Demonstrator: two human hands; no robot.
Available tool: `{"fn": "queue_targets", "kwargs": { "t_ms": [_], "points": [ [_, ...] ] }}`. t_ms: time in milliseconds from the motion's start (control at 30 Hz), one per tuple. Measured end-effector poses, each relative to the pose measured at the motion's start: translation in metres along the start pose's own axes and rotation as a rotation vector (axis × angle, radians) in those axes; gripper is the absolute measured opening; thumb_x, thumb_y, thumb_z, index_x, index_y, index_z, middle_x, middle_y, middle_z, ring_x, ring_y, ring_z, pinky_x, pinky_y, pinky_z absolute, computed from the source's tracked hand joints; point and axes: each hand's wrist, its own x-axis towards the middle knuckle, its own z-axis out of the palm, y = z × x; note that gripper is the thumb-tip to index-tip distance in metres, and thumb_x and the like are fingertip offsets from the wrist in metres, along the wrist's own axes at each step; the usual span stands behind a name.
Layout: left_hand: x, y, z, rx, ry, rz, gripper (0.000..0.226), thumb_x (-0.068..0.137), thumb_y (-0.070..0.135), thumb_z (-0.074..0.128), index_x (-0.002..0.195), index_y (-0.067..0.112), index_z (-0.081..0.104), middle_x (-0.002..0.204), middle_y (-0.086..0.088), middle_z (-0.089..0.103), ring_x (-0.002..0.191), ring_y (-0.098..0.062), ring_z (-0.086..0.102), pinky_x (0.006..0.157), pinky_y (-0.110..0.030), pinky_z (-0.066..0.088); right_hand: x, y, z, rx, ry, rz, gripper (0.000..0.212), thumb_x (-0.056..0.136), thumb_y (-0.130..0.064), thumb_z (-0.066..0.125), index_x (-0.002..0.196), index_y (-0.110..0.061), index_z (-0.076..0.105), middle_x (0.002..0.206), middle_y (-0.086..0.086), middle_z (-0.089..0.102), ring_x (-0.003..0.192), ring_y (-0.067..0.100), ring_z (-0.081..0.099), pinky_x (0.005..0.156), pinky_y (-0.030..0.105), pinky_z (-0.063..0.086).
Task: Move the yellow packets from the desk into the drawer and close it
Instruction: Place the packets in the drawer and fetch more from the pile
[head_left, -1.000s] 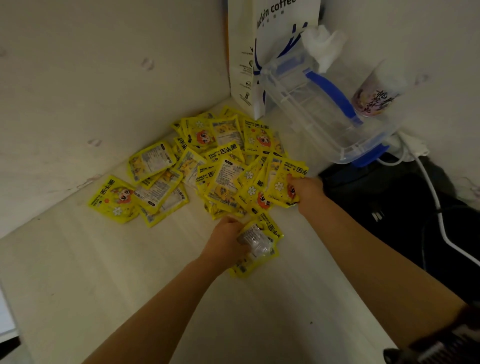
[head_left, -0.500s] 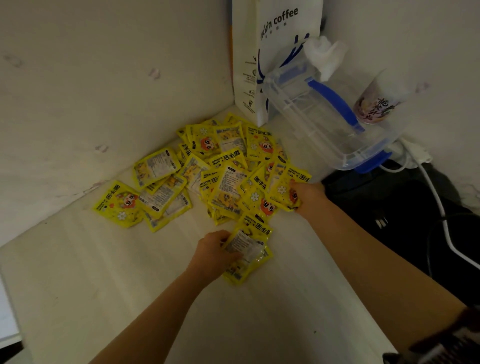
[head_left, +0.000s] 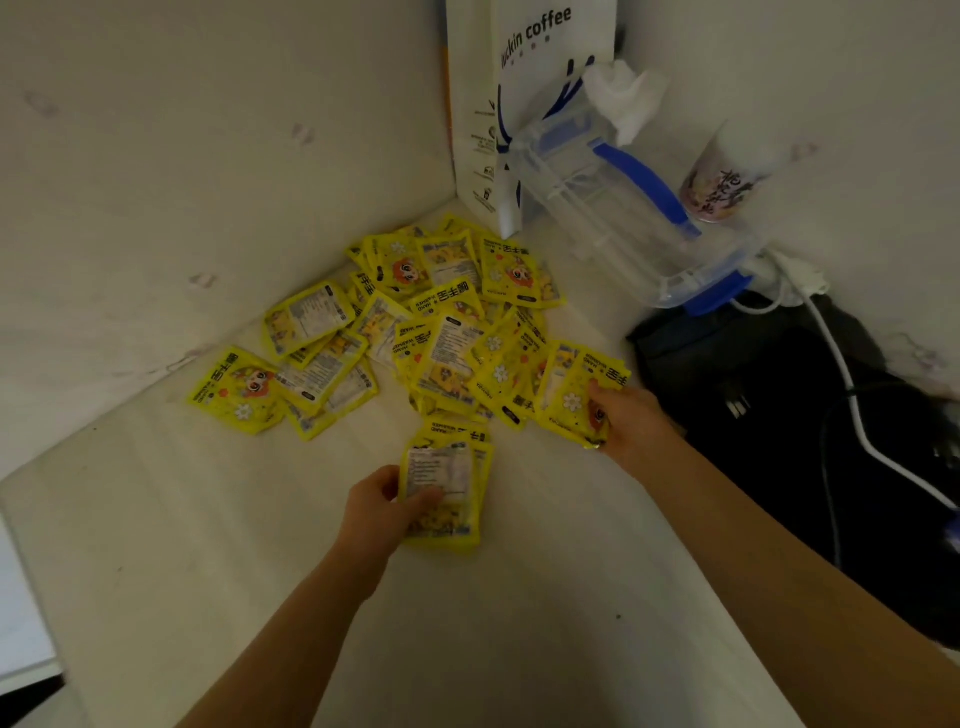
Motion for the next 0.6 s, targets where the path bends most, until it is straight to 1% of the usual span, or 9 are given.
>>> {"fn": "queue_targets", "kwargs": {
  "t_ms": [67,133,200,267,333,400,467,533,600],
  "points": [
    [-0.007,-0.006,-0.003,-0.052,-0.001,-0.011,0.020,0.077,0.006,0.075,0.097,0.007,0.069,0.093,-0.015,0.073,0.088,-0.033,0.070,0.082,-0.047,0.057,-0.002,0.017,-0.013,-0.058,0.026,-0.003,0.017,0.091,-0.017,0.060,0.106,-0.014,0.066,0.118,0.011,0.066,0.096,0.028,0.066,0.093,0.053,0.051],
    [-0.014,-0.011,-0.005,-0.087,-0.003,-0.014,0.021,0.077,0.007,0.075,0.098,0.008,0.070,0.093,-0.014,0.074,0.088,-0.033,0.071,0.082,-0.046,0.057,-0.013,0.030,-0.023,-0.069,0.042,0.005,0.009,0.091,-0.017,0.060,0.098,-0.016,0.066,0.114,0.011,0.067,0.094,0.028,0.066,0.091,0.051,0.052],
    [-0.020,-0.016,-0.008,-0.101,-0.015,-0.015,0.021,0.078,0.007,0.075,0.098,0.008,0.070,0.093,-0.014,0.074,0.087,-0.032,0.071,0.081,-0.045,0.058,-0.034,0.040,-0.030,-0.038,0.034,0.004,0.014,0.094,-0.014,0.056,0.105,-0.015,0.064,0.104,0.008,0.068,0.090,0.025,0.066,0.088,0.048,0.052],
    [-0.025,-0.021,-0.011,-0.109,-0.036,-0.014,0.021,0.078,0.006,0.074,0.099,0.008,0.069,0.094,-0.014,0.074,0.087,-0.032,0.071,0.081,-0.045,0.058,-0.055,0.052,-0.037,0.007,0.021,-0.018,0.015,0.094,-0.009,0.053,0.104,-0.012,0.065,0.096,0.005,0.069,0.086,0.021,0.066,0.085,0.045,0.053],
    [-0.030,-0.027,-0.014,-0.121,-0.061,-0.012,0.022,0.079,0.004,0.072,0.101,0.007,0.069,0.095,-0.015,0.074,0.087,-0.032,0.071,0.079,-0.044,0.058,-0.076,0.067,-0.044,0.037,0.027,-0.041,0.016,0.094,-0.008,0.053,0.105,-0.011,0.066,0.101,0.008,0.069,0.091,0.023,0.067,0.084,0.045,0.054],
    [-0.036,-0.033,-0.018,-0.131,-0.082,-0.011,0.023,0.080,0.002,0.070,0.103,0.006,0.068,0.096,-0.014,0.074,0.088,-0.032,0.071,0.078,-0.042,0.058,-0.097,0.084,-0.049,0.039,0.054,-0.039,0.023,0.094,-0.009,0.054,0.115,-0.007,0.063,0.110,0.011,0.068,0.099,0.028,0.067,0.084,0.045,0.055],
    [-0.041,-0.038,-0.023,-0.122,-0.107,0.001,0.024,0.080,0.002,0.070,0.104,0.006,0.068,0.096,-0.013,0.074,0.088,-0.032,0.071,0.076,-0.041,0.058,-0.115,0.103,-0.050,0.054,0.075,-0.042,0.027,0.094,-0.009,0.054,0.119,-0.004,0.061,0.112,0.013,0.068,0.103,0.031,0.066,0.085,0.047,0.055],
    [-0.047,-0.044,-0.029,-0.105,-0.144,0.013,0.024,0.080,0.001,0.070,0.104,0.005,0.068,0.096,-0.014,0.074,0.088,-0.032,0.071,0.077,-0.042,0.058,-0.135,0.120,-0.050,0.070,0.108,-0.053,0.027,0.093,-0.008,0.054,0.120,-0.003,0.061,0.114,0.014,0.067,0.104,0.033,0.065,0.090,0.051,0.053],
    [-0.052,-0.048,-0.037,-0.079,-0.178,0.019,0.024,0.080,0.001,0.070,0.104,0.005,0.068,0.096,-0.014,0.074,0.087,-0.031,0.071,0.077,-0.042,0.058,-0.153,0.139,-0.050,0.100,0.155,-0.069,0.023,0.093,-0.007,0.055,0.114,-0.005,0.063,0.111,0.013,0.068,0.102,0.033,0.065,0.091,0.052,0.051]
  ]
}}
